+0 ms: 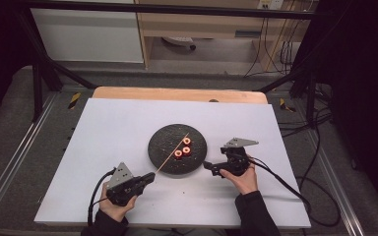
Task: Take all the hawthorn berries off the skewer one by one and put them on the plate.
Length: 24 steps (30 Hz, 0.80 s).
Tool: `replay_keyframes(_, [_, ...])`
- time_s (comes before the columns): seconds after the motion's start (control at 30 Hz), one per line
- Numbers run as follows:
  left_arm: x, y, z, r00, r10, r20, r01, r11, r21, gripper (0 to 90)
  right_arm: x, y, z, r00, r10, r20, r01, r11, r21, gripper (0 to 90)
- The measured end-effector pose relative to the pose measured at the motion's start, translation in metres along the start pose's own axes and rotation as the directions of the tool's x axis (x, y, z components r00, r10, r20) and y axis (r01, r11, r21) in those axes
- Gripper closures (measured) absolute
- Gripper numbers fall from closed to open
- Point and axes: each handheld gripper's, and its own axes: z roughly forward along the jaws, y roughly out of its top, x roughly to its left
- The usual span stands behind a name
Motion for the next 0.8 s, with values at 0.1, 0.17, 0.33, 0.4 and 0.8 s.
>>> replay_keyframes(0.1, [0.001,0.003,0.001,1.0,-0.004,-0.002,0.004,0.9999,0.014,88.0,-0.004,-0.012,-0.006,0.9999,-0.006,0.011,0.006,1.0,0.016,3.0])
replay_keyframes(0.17, [0.002,0.004,0.001,0.9999,-0.009,-0.005,0.009,0.9998,0.017,88.0,-0.006,-0.019,-0.009,0.9995,-0.021,0.022,0.02,0.999,0.026,2.0])
replay_keyframes(0.33, [0.007,0.01,0.001,0.9995,-0.027,-0.018,0.027,0.9991,0.031,88.0,-0.014,-0.033,-0.021,0.9991,-0.027,0.034,0.026,0.999,0.024,0.8])
replay_keyframes(0.4, [0.01,0.012,0.003,0.9993,-0.032,-0.021,0.033,0.9987,0.04,88.0,-0.016,-0.039,-0.027,0.9991,-0.019,0.037,0.019,1.0,0.021,0.7])
replay_keyframes(0.8, [0.022,0.033,0.022,0.9975,-0.038,-0.06,0.044,0.9946,0.094,88.0,-0.027,-0.061,-0.05,0.9996,-0.012,0.024,0.013,1.0,-0.014,0.6])
